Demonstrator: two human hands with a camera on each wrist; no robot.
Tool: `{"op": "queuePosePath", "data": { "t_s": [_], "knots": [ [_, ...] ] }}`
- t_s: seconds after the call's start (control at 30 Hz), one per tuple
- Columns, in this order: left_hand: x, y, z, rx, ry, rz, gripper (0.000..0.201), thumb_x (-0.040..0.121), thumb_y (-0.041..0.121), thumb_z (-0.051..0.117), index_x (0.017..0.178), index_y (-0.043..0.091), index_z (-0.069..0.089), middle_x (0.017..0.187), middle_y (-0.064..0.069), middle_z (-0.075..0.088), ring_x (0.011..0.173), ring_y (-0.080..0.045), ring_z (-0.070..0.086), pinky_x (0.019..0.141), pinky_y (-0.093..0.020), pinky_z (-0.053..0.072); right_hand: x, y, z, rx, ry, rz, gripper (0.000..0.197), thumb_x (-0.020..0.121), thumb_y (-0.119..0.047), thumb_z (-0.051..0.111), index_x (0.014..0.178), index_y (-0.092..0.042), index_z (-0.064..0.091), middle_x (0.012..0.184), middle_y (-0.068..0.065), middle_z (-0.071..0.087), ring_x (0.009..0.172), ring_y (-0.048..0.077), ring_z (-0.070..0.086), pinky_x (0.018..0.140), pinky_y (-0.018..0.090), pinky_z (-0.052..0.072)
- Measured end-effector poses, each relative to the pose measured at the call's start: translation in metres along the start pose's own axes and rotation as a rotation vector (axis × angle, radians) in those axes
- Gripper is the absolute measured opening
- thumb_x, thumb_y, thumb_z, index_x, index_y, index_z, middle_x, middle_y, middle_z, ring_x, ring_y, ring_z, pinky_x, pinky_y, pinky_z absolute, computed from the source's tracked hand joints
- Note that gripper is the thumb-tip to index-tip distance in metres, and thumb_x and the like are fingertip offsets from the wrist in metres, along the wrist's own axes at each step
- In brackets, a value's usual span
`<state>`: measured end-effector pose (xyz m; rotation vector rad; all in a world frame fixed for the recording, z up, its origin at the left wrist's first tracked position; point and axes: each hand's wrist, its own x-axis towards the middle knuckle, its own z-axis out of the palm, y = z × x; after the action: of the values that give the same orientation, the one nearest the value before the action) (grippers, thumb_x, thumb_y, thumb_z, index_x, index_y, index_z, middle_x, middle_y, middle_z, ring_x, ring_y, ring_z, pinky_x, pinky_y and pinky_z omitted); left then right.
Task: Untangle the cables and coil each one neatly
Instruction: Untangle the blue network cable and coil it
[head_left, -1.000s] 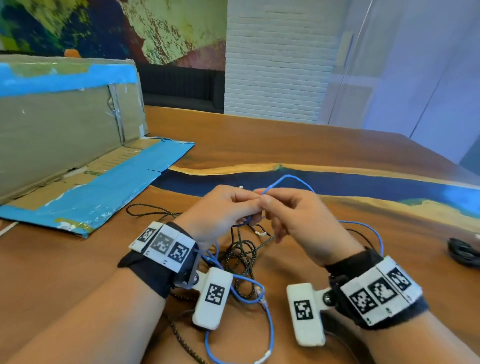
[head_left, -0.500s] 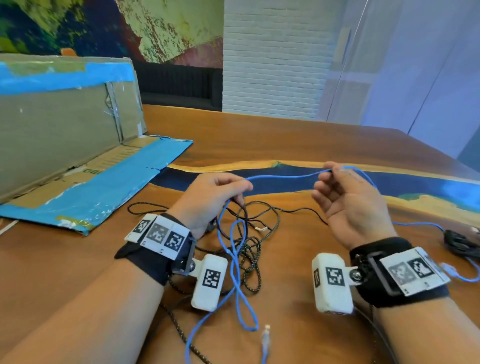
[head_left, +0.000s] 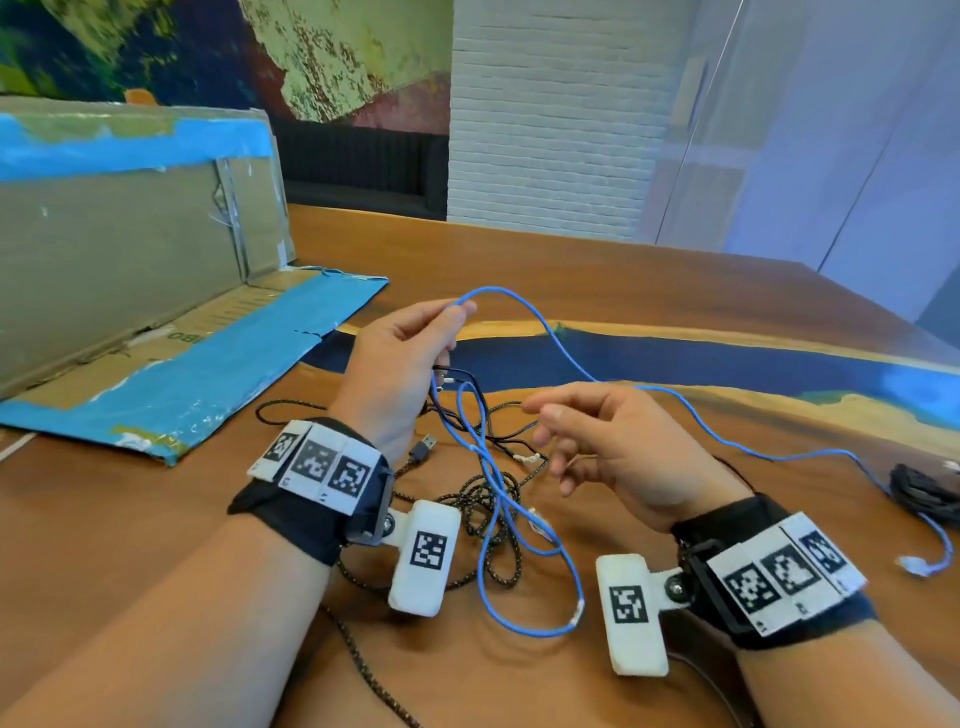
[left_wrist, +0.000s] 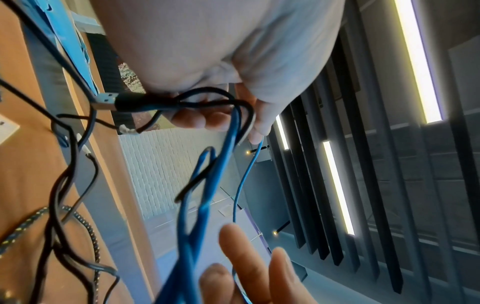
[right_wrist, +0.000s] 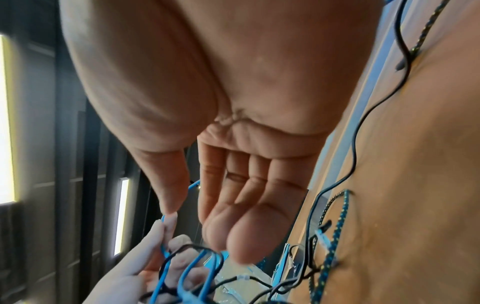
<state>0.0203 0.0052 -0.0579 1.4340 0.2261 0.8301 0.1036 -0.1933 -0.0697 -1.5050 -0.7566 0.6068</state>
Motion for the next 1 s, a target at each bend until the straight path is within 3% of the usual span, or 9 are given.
{"op": "queuePosePath", "data": {
  "t_s": [0.17,0.27,0.4,0.47,0.53,0.6,0.7,0.83,1.0],
  "knots": [
    [-0.004,0.006,0.005,0.023,-0.007,0.042,0.018,0.101,0.018,0.062,0.112,0.016,0.076,0.067,0.023,0.067,0.062,0.007,0.056,0.054,-0.011,0.039,-0.003,0.004,0.014,-0.051,-0.211,0.064,0.029,0.094,-0.011,0.072,0.122,-0.016,0.068,0.08,0.013,0.069,0.057,0.022,0.064,0.05,0.028,0.053],
    [-0.007,0.009,0.005,-0.013,-0.014,0.035,0.022,0.101,0.018,0.061,0.118,0.012,0.074,0.064,0.018,0.066,0.053,0.003,0.054,0.047,-0.01,0.038,0.001,0.003,0.025,0.032,-0.072,-0.002,0.024,0.094,-0.009,0.07,0.117,-0.009,0.064,0.074,0.013,0.064,0.053,0.023,0.062,0.048,0.03,0.053],
    [-0.01,0.008,0.004,-0.021,-0.134,-0.009,0.021,0.101,0.023,0.062,0.114,0.018,0.077,0.051,0.004,0.043,0.04,-0.013,0.027,0.039,-0.018,0.027,0.015,0.002,0.032,0.143,0.074,-0.091,0.029,0.096,-0.02,0.069,0.124,-0.016,0.063,0.073,0.008,0.058,0.047,0.021,0.054,0.05,0.034,0.051],
    [-0.016,0.011,0.007,-0.017,-0.22,-0.042,0.022,0.102,0.017,0.06,0.115,0.01,0.075,0.049,0.009,0.052,0.036,-0.007,0.039,0.04,-0.016,0.033,0.019,0.002,0.037,0.093,0.084,-0.107,0.025,0.097,-0.024,0.069,0.122,-0.02,0.068,0.074,0.011,0.055,0.045,0.02,0.049,0.051,0.035,0.05],
    [-0.018,0.013,0.009,-0.005,-0.268,-0.05,0.023,0.102,0.011,0.057,0.12,0.004,0.071,0.058,0.013,0.066,0.047,0.001,0.058,0.049,-0.013,0.043,0.021,0.004,0.041,0.004,0.068,-0.107,0.014,0.098,-0.021,0.068,0.11,-0.015,0.074,0.073,0.015,0.053,0.047,0.02,0.047,0.05,0.034,0.051],
    [-0.017,0.012,0.008,0.035,-0.278,-0.04,0.025,0.103,0.014,0.056,0.123,0.009,0.071,0.061,0.017,0.062,0.045,0.0,0.053,0.046,-0.011,0.039,0.021,0.007,0.042,-0.026,0.055,-0.088,0.01,0.099,-0.018,0.068,0.096,-0.01,0.074,0.07,0.015,0.053,0.051,0.024,0.048,0.049,0.034,0.05],
    [-0.013,0.01,0.004,0.103,-0.309,-0.069,0.026,0.102,0.025,0.06,0.125,0.027,0.072,0.075,0.003,0.054,0.04,-0.01,0.031,0.039,-0.021,0.027,0.02,0.007,0.041,0.043,0.102,-0.084,0.013,0.1,-0.016,0.066,0.092,-0.008,0.072,0.069,0.013,0.053,0.054,0.025,0.051,0.048,0.034,0.05],
    [-0.012,0.009,0.002,0.171,-0.326,-0.077,0.024,0.103,0.02,0.06,0.123,0.019,0.072,0.081,0.002,0.058,0.037,0.0,0.045,0.04,-0.01,0.033,0.017,0.005,0.037,0.186,0.216,-0.115,0.014,0.103,-0.014,0.059,0.093,-0.005,0.065,0.079,0.012,0.057,0.052,0.018,0.051,0.043,0.028,0.046],
    [-0.008,0.003,-0.001,0.185,-0.294,-0.072,0.018,0.102,0.019,0.061,0.105,0.011,0.077,0.064,-0.001,0.056,0.041,-0.012,0.029,0.04,-0.021,0.026,0.015,0.008,0.036,0.228,0.237,-0.097,0.014,0.104,-0.013,0.056,0.094,-0.007,0.062,0.08,0.008,0.063,0.051,0.017,0.05,0.043,0.028,0.045]
  ]
}}
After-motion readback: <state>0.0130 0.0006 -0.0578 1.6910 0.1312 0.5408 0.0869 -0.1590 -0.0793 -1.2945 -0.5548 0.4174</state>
